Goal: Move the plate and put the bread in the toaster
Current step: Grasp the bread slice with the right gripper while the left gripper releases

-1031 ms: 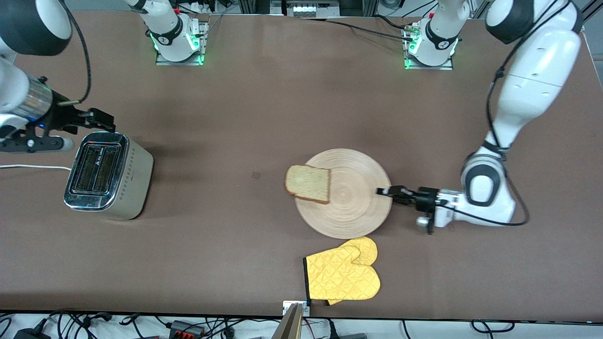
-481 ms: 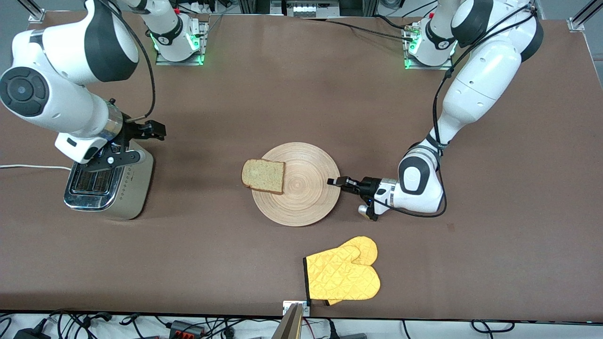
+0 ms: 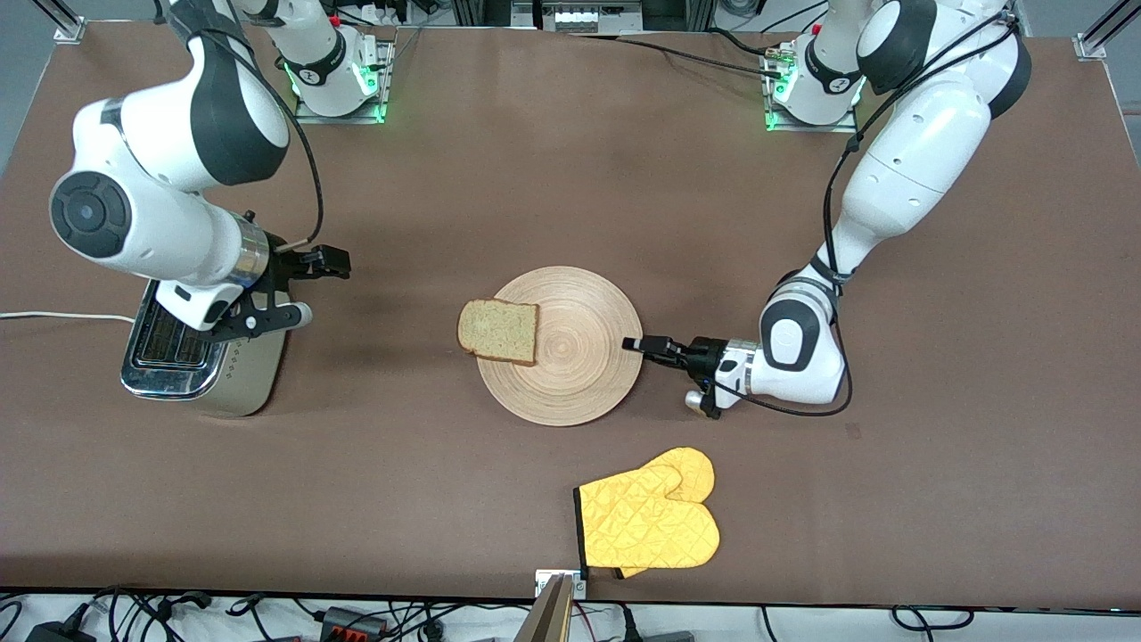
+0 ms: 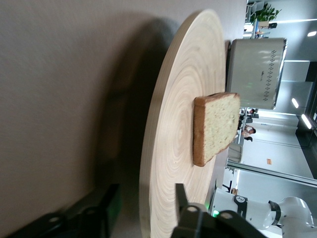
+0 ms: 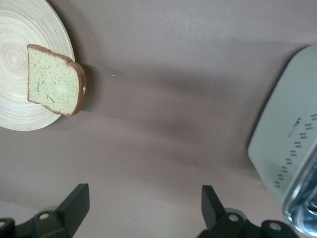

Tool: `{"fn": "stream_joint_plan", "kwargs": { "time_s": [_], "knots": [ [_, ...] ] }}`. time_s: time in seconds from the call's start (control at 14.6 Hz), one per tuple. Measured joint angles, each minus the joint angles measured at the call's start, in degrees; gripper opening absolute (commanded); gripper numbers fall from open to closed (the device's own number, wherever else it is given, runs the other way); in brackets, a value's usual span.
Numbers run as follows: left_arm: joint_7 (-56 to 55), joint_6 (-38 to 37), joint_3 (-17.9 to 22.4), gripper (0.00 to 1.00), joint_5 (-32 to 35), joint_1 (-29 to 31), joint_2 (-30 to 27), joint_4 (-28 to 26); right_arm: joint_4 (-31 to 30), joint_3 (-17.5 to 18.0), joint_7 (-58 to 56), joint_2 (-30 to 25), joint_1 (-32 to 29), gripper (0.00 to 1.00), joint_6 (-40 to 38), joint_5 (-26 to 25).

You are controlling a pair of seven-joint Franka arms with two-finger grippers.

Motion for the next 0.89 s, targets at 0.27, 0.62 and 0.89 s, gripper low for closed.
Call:
{"fn": "stream_joint_plan", "kwargs": {
  "time_s": [0.27, 0.62, 0.89],
  "knots": [
    [0.0, -8.9, 2.8, 1.0, 12.5, 4.1, -5.2, 2.1, -2.4, 0.0, 0.0, 3.2, 0.3, 1.0, 5.1, 7.2],
    [-7.3, -18.9, 3.1, 1.0, 42.1, 7.0, -11.6, 7.5, -3.3, 0.0, 0.0, 9.6, 0.5, 1.0, 11.2, 17.7],
    [-12.4, -21.6, 3.1, 1.0, 62.0, 5.7, -15.7, 8.0, -3.3, 0.0, 0.0, 13.5, 1.3, 1.0, 12.8, 23.2]
  ]
}}
